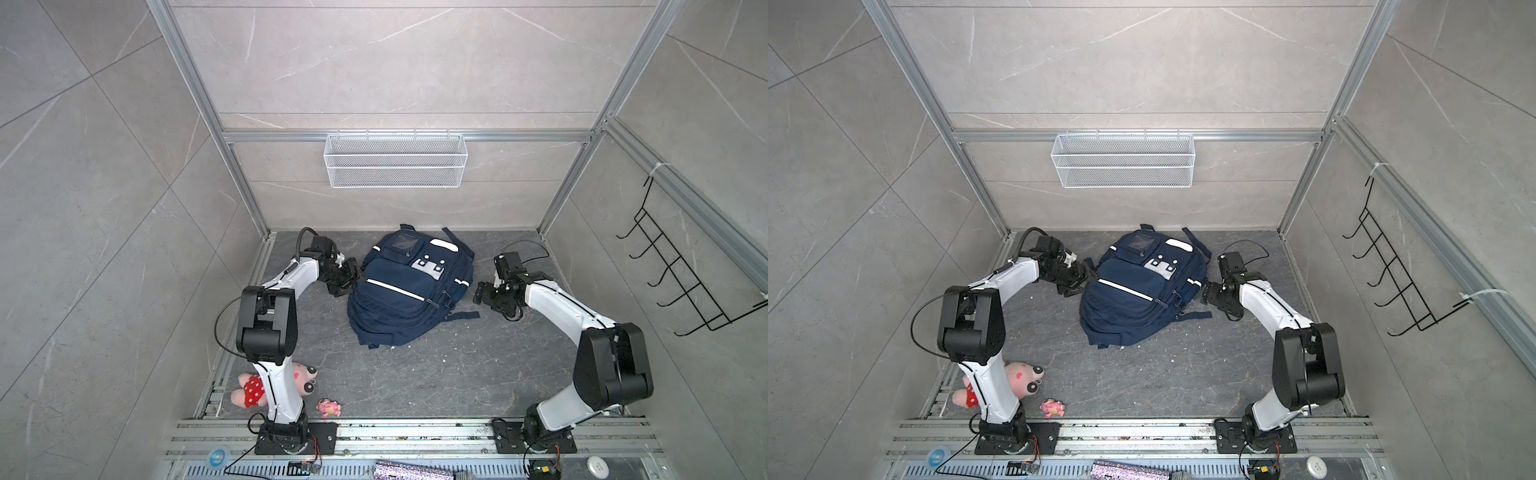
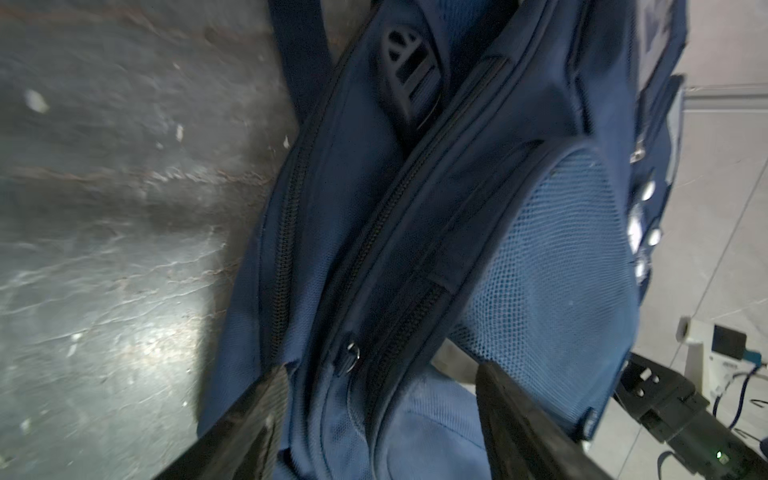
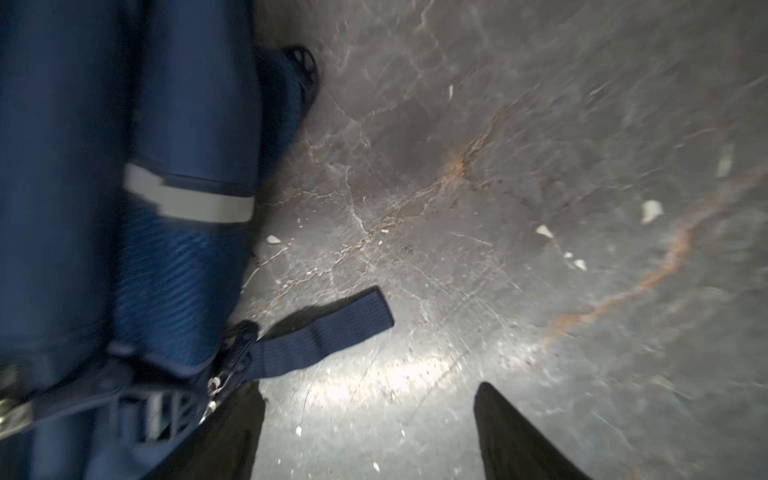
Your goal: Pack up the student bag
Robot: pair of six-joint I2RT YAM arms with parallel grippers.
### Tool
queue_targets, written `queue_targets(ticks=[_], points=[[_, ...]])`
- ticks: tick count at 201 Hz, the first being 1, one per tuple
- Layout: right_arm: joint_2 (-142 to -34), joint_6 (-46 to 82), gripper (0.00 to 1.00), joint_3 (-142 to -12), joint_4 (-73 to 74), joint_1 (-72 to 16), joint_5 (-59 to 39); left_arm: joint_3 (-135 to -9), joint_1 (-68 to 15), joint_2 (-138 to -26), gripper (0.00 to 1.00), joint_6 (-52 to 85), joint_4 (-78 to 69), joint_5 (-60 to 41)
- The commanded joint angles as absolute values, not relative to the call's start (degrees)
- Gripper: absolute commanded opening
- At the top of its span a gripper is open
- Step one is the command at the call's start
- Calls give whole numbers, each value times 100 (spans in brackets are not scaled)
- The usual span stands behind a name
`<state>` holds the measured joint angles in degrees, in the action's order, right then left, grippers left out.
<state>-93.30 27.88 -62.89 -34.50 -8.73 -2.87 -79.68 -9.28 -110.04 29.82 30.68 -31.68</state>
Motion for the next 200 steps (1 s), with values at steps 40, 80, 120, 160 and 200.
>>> queue_targets(ticks=[40,80,120,160,200], points=[[-10349,2533,83,-6832,-3161,-887,-249,-6810,-1644,-10402,74,3144,2199,-3336],[-10650,2501,82,-6945,-2971,-888,-315,-6192,-2134,-10076,72,3419,1929,-3236],[-10688,2332,81,-6992,-2990,-887,-281,-5920,-2499,-9645,72,3515,1944,-3173],[-10553,2312,81,-6948,-3013,-888,-254,-5818,-2518,-9077,72,3381,2424,-3114],[-9339,2213,84,-6422,-2870,-727,49,-6712,-2267,-8581,78,2021,4233,-2091]])
